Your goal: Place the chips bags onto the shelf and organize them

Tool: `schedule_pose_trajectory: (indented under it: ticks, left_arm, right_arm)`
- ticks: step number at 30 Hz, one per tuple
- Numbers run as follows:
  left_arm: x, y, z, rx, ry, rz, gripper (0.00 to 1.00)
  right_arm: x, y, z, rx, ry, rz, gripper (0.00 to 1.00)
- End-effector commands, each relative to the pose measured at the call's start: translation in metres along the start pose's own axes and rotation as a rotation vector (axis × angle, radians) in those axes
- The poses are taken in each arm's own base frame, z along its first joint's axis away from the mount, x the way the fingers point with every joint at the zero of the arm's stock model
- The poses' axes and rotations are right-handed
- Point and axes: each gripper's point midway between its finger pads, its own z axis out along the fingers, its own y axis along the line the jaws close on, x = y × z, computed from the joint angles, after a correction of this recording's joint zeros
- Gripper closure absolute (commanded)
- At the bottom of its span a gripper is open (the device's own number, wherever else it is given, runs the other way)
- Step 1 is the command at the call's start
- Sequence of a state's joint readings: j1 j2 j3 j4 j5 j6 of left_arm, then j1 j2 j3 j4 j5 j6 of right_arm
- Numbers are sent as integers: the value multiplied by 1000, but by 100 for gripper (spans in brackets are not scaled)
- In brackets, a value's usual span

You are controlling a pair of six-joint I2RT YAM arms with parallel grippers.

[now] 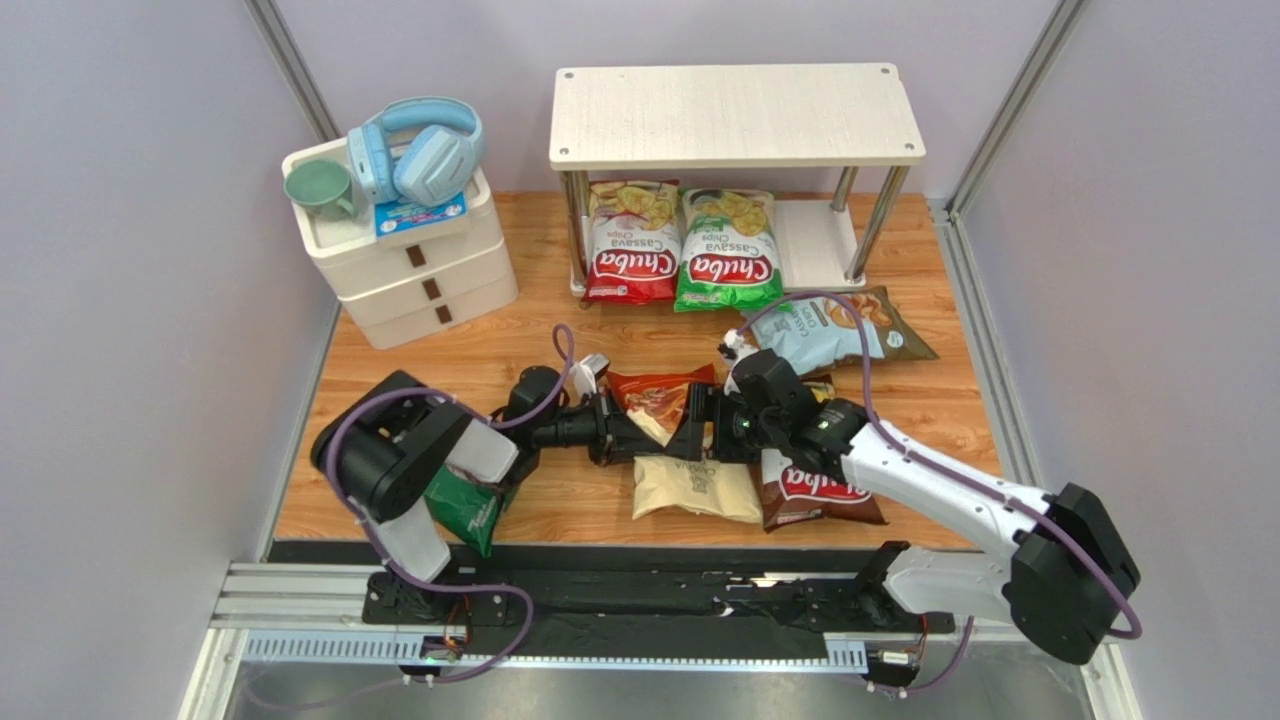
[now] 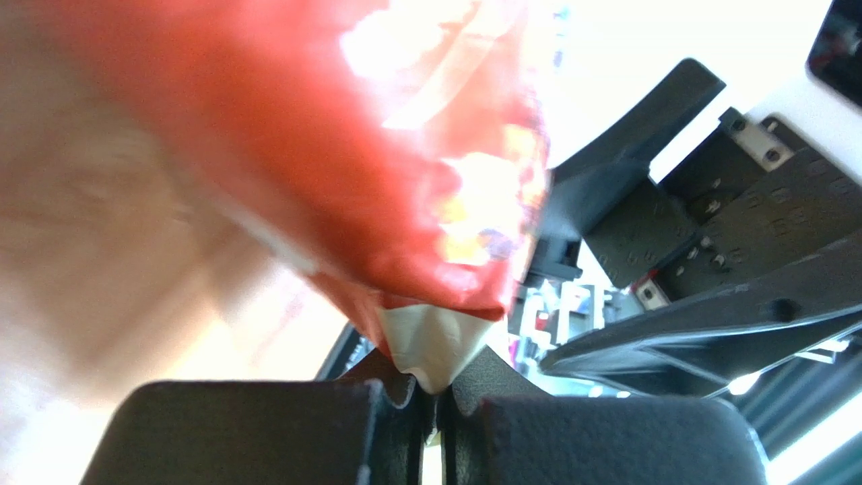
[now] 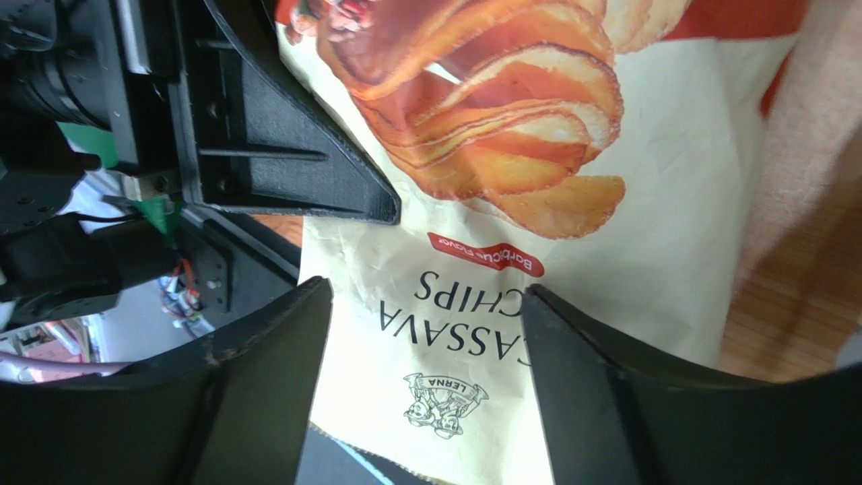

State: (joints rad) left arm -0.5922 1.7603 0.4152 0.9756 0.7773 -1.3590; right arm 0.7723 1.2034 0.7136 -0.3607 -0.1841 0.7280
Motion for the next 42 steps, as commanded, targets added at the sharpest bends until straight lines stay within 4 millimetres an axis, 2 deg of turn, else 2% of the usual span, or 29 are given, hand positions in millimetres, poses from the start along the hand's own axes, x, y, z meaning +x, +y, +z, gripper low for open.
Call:
schedule_pose_trajectory:
  ticks: [1, 2, 3, 4, 5, 6, 7, 11, 14, 15, 16, 17, 19, 20, 23, 28, 31, 36, 40, 42]
  left_arm:
    - [-7, -27, -10, -38, -37, 163, 100]
    - [-15, -55, -15, -20, -72, 242, 100]
    - [-19, -60, -19, -60, -96, 272, 100]
    - [-24, -41, -28, -203, -128, 282, 100]
    - [-35, -73, -37, -186, -189, 355, 100]
    - [-38, -69, -47, -249, -209, 342, 100]
    - [-49, -89, -56, -236, -268, 392, 100]
    - [-66, -91, -81, -316, -359, 379, 100]
    - [-69, -83, -90, -350, -423, 364, 100]
    - [-72, -86, -91, -328, -450, 357, 100]
    - [-67, -79, -92, -319, -458, 346, 100]
    - [-68, -83, -92, -289, -480, 339, 100]
    - [-66, -78, -98, -282, -515, 329, 100]
    - [-66, -78, -101, -282, -531, 326, 100]
    - [-66, -77, -115, -317, -586, 333, 100]
    - [-71, -94, -144, -326, -723, 377, 100]
    - [-71, -96, -150, -314, -756, 380, 100]
    - [-67, -89, -148, -287, -754, 366, 100]
    - [-64, -91, -150, -257, -762, 372, 100]
    - [-63, -93, -154, -259, -777, 381, 100]
  right_arm:
    - [-38, 41, -47, -87, -140, -51, 22]
    - [-42, 45, -55, -94, -159, -57, 21]
    - [-46, 49, -64, -97, -181, -59, 20]
    - [-53, 54, -79, -103, -218, -61, 20]
    - [-55, 55, -87, -105, -235, -60, 20]
    - [-58, 56, -94, -104, -258, -55, 19]
    - [-58, 58, -106, -113, -277, -46, 19]
    - [-57, 67, -132, -154, -299, 34, 18]
    - [-49, 66, -139, -180, -290, 105, 18]
    - [-48, 67, -139, -195, -295, 127, 18]
    - [-46, 66, -137, -207, -294, 151, 18]
    - [-38, 62, -129, -219, -273, 191, 18]
    - [-37, 63, -120, -256, -280, 231, 18]
    - [-30, 55, -108, -241, -255, 274, 18]
    - [-23, 60, -93, -265, -203, 339, 19]
    - [-11, 75, -80, -330, -145, 427, 18]
    - [-16, 79, -79, -352, -171, 480, 16]
    - [-31, 100, -79, -447, -197, 523, 15]
    - [-42, 113, -71, -491, -225, 540, 15]
    - [-39, 123, -60, -523, -176, 559, 15]
